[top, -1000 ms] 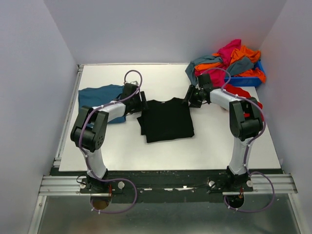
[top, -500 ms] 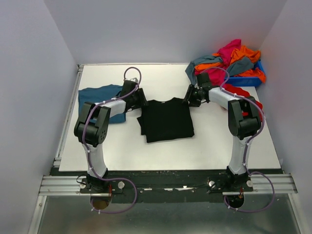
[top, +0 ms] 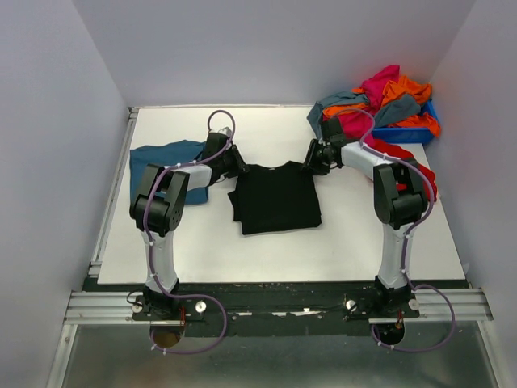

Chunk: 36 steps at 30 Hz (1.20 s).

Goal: Fold and stack the t-shirts
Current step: Put the neatly folded tshirt into the corner of the board with both arms

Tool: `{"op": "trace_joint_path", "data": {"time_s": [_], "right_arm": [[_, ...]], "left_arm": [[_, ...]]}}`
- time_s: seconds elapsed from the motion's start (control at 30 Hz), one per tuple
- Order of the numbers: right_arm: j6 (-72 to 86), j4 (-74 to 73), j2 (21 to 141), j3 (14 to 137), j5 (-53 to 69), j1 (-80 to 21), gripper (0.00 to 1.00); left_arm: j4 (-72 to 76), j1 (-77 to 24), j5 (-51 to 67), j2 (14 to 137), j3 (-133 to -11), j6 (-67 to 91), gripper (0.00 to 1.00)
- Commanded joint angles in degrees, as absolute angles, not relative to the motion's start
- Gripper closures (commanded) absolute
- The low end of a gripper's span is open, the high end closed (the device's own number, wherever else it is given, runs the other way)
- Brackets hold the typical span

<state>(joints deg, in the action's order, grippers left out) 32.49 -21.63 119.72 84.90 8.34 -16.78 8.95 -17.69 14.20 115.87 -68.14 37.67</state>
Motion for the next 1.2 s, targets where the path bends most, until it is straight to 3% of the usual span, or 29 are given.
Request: {"op": "trace_joint_path", "data": {"time_s": [0.0, 0.1, 0.17, 0.33, 0.67, 1.17], "right_arm": [[32.2, -23.1, 122.9, 86.1, 7.8, -18.0, 0.53], [32.0, -23.6, 123.7, 87.5, 8.4, -18.1, 0.74], [31.9, -24.0, 124.0, 88.6, 8.5, -18.0, 0.81], [30.9, -22.4, 120.7, 87.4, 9.1, -17.8, 0.99], [31.0, -17.0, 109.0, 76.8, 11.5, -17.4, 0.99], [29.2, -13.6, 99.0, 70.4, 18.2, -17.5, 0.99]], "left_arm": [[9.1, -17.9, 16.3, 118.6, -67.8, 39.1, 0.75], [8.4, -17.9, 15.6, 118.4, -68.1, 39.2, 0.88], [8.1, -17.8, 14.9, 118.0, -68.3, 38.9, 1.00], [6.7, -17.2, 15.6, 116.2, -69.1, 37.3, 1.00], [7.1, -17.2, 14.9, 105.9, -62.8, 35.5, 1.00], [4.9, -17.2, 11.9, 92.0, -55.8, 34.9, 1.00]]}}
